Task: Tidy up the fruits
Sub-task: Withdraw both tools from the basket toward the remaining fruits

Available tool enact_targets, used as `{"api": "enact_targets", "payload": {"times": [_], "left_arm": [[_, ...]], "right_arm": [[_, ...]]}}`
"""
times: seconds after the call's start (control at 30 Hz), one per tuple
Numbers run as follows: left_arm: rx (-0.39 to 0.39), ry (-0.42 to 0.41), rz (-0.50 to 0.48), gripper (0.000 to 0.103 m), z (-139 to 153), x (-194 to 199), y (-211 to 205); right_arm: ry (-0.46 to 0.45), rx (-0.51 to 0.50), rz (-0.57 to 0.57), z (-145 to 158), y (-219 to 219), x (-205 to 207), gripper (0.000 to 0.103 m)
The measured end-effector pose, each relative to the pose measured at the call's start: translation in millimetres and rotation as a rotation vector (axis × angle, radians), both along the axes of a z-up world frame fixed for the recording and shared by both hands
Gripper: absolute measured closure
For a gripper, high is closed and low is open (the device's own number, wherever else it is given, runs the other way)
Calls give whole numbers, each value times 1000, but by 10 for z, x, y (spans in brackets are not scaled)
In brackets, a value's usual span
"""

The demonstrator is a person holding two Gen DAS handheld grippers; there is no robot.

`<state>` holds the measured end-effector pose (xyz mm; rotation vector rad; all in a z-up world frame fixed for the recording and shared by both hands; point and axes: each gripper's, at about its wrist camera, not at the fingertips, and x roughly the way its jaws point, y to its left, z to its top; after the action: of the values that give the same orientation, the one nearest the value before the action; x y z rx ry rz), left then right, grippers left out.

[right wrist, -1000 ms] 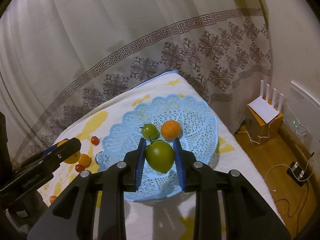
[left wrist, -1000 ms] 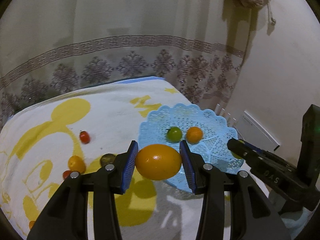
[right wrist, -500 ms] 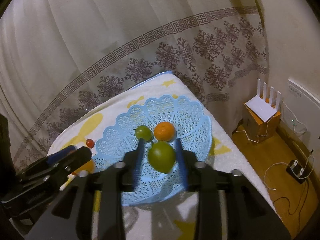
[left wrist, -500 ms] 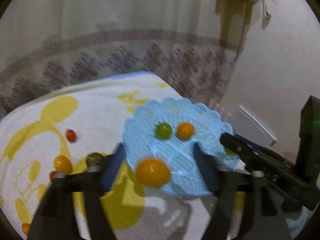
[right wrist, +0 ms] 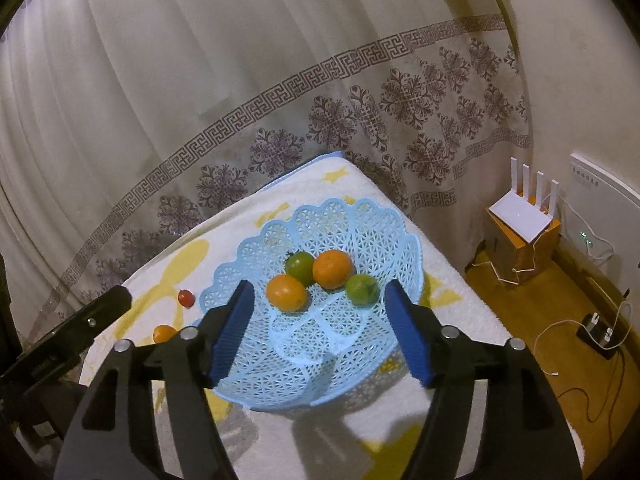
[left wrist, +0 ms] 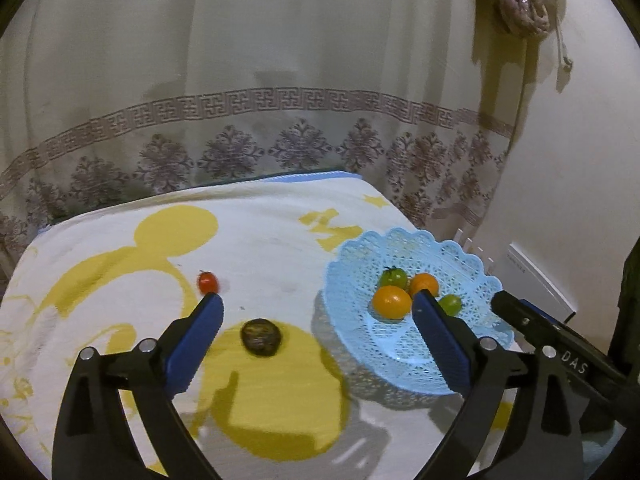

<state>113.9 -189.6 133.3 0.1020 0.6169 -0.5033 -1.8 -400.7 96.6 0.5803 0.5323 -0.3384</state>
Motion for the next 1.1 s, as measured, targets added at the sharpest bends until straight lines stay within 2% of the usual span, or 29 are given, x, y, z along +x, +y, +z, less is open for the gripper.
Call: {"api": "enact_targets", "payload": {"times": [0.23,0.6,1.1], "left_arm": [[-7,-34,51,8,149,-21,298],[-44,-56,185,8,321,15,903],[-46,-19,280,8,175,7,1439]], "right_arm": [[-11,-6,5,64,91,-3,26],[-18,-20,28,148,269,42,24],[-10,-42,108,198,687,197,24]]}}
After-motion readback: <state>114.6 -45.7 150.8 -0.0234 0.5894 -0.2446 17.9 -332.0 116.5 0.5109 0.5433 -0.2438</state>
